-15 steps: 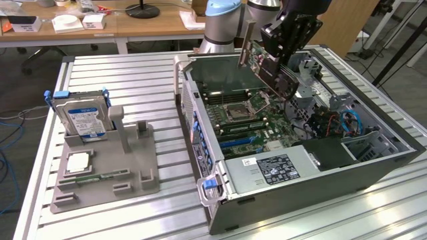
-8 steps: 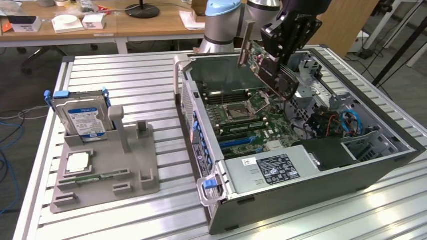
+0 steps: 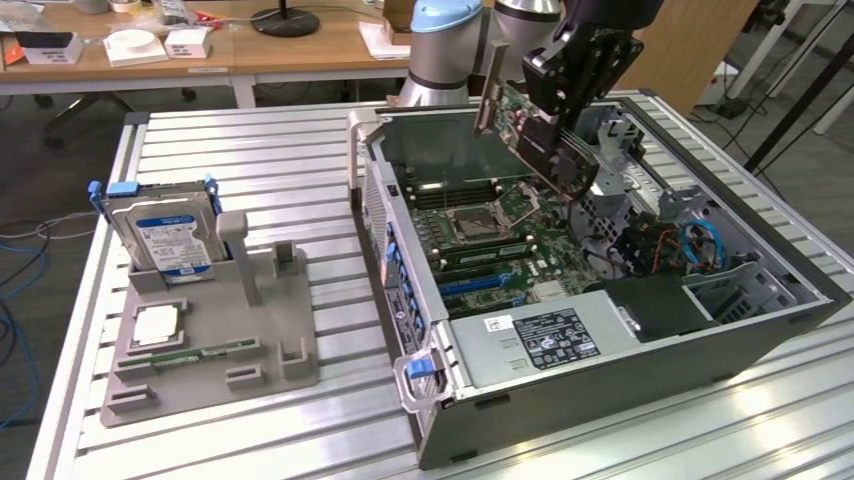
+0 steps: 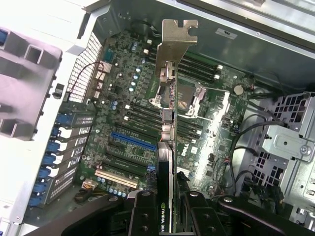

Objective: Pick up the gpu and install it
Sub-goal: 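Insert the gpu into the slot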

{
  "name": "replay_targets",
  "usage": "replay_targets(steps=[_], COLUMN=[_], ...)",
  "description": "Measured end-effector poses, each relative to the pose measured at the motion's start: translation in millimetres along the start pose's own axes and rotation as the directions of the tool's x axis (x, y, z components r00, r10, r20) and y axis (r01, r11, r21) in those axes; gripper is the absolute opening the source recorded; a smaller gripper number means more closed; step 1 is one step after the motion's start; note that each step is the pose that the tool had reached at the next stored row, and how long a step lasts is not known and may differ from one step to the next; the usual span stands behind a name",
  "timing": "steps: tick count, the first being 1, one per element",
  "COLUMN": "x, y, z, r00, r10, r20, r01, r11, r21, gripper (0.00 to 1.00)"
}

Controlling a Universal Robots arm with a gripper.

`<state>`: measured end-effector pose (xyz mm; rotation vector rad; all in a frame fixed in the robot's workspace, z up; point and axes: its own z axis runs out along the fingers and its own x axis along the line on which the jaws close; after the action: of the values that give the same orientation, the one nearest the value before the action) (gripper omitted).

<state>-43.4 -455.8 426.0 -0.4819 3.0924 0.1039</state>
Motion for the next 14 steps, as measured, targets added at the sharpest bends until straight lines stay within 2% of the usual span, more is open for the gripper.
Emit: replay_targets(steps=[14], x=[0.0], y=[0.0], z=[0.0], r00=[0.9989], r10=[-0.048], r20=[-0.0031], r01=[0.048], r11=[0.9989], r21=[-0.001], gripper=[0.26])
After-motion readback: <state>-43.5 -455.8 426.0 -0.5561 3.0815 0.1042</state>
